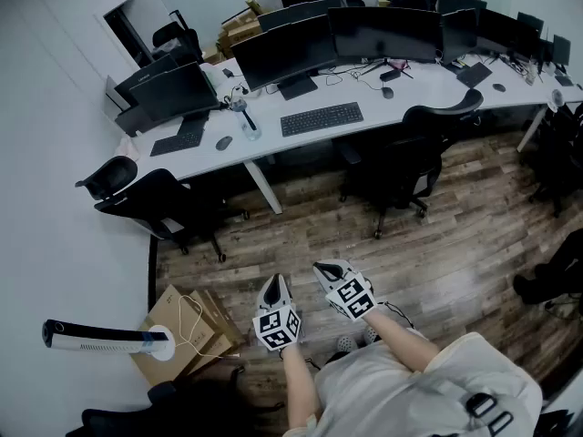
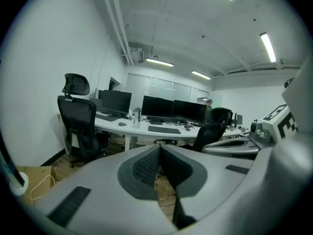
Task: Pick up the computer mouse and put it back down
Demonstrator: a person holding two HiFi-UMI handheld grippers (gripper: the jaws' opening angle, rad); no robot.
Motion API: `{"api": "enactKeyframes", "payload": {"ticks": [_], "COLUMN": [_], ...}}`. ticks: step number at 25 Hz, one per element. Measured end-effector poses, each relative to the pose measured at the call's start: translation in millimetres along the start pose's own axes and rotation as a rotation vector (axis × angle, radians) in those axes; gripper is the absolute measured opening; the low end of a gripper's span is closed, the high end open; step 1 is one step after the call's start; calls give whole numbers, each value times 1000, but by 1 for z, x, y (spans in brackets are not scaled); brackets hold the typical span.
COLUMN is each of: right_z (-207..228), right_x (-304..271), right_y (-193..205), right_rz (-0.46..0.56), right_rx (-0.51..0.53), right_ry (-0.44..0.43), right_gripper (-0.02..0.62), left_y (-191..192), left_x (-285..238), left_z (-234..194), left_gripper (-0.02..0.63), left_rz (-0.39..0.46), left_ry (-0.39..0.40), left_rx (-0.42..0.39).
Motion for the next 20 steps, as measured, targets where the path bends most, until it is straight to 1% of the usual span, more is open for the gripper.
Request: {"api": "enactKeyframes", "payload": {"ticks": [4, 12, 16, 17, 18, 19, 20], "right_z": [-7, -19, -21, -21, -22, -23, -23], "right_x": [1, -8, -8, -8, -8, -9, -10], "right_y": [1, -2, -3, -3, -3, -3, -2], "right_rz": [5, 3, 31, 34, 33, 30, 28], "right_rx": [-2, 1, -19, -23, -25, -29, -34], "right_ry": [0, 3, 13, 8, 2, -5, -7], "right_gripper": [3, 3, 5, 5, 37, 97, 108], "left_y": [3, 3, 4, 4, 5, 5, 6], "left_x": [7, 18, 21, 22, 22, 22, 22], "left_z": [-1, -17, -22, -24, -26, -28, -29], "left_gripper": [23, 23, 29, 48, 125, 175, 183], "left_rz": [1, 9, 13, 13, 9, 5, 5], "left_ry": [3, -6, -5, -7, -6, -5, -6], "left_rx": [12, 21, 28, 28, 28, 27, 24]}}
Point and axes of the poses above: the fingertips, and each gripper's own axes: x backward along the fingers, z to its right, y out of its underside, the point moved 8 cm from there along x, backward along the fingers, and after that the axes turned 1 degree about x, right-handed, at the moved point
